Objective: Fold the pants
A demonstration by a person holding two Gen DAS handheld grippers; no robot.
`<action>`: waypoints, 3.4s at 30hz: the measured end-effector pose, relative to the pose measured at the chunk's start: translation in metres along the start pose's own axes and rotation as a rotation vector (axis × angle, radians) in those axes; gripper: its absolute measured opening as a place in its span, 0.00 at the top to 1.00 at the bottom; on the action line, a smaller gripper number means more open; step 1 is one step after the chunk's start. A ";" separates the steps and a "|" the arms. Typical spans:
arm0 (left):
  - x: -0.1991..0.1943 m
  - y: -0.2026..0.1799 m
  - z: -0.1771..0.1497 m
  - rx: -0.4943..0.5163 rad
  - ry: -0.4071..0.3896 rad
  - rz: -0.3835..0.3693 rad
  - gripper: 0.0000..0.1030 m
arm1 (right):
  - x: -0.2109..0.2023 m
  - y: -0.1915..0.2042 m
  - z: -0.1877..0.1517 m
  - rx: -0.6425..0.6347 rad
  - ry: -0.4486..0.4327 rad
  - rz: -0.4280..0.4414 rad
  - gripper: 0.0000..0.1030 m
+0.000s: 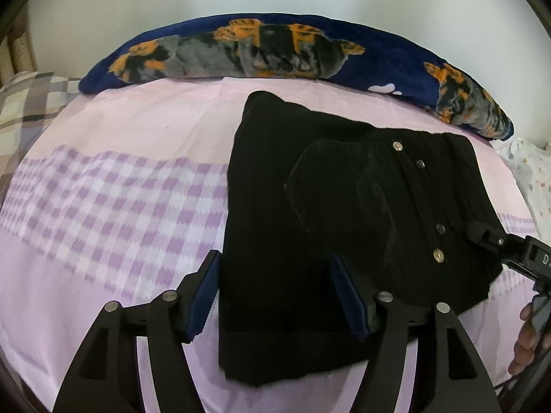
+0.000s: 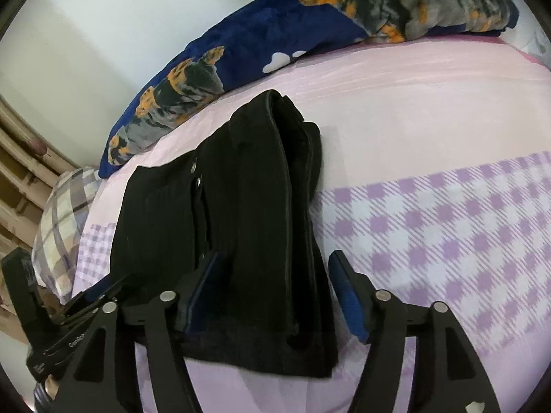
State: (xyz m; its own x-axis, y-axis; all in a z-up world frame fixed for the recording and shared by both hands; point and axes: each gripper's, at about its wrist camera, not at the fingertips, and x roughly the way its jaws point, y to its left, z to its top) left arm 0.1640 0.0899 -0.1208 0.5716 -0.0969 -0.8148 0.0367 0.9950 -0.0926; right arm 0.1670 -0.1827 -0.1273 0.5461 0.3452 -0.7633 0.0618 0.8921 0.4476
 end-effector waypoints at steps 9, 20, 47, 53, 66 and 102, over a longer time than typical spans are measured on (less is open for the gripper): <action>-0.042 -0.015 -0.027 0.027 -0.056 0.044 0.36 | -0.038 0.003 -0.034 -0.011 -0.064 -0.039 0.31; -0.069 -0.031 -0.053 0.058 -0.088 0.076 0.36 | -0.066 0.033 -0.066 -0.126 -0.149 -0.119 0.10; -0.082 -0.042 -0.067 0.077 -0.109 0.132 0.36 | -0.065 0.057 -0.085 -0.242 -0.176 -0.180 0.03; -0.080 -0.041 -0.067 0.087 -0.102 0.127 0.36 | -0.063 0.055 -0.085 -0.241 -0.173 -0.180 0.03; -0.076 -0.040 -0.067 0.097 -0.090 0.121 0.36 | -0.061 0.052 -0.085 -0.241 -0.165 -0.180 0.03; -0.070 -0.041 -0.070 0.103 -0.087 0.103 0.36 | -0.058 0.048 -0.083 -0.243 -0.160 -0.179 0.03</action>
State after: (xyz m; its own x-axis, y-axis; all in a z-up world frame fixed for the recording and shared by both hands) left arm 0.0654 0.0540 -0.1000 0.6456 0.0038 -0.7637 0.0554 0.9971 0.0518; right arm 0.0688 -0.1356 -0.1003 0.6696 0.1437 -0.7287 -0.0219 0.9845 0.1740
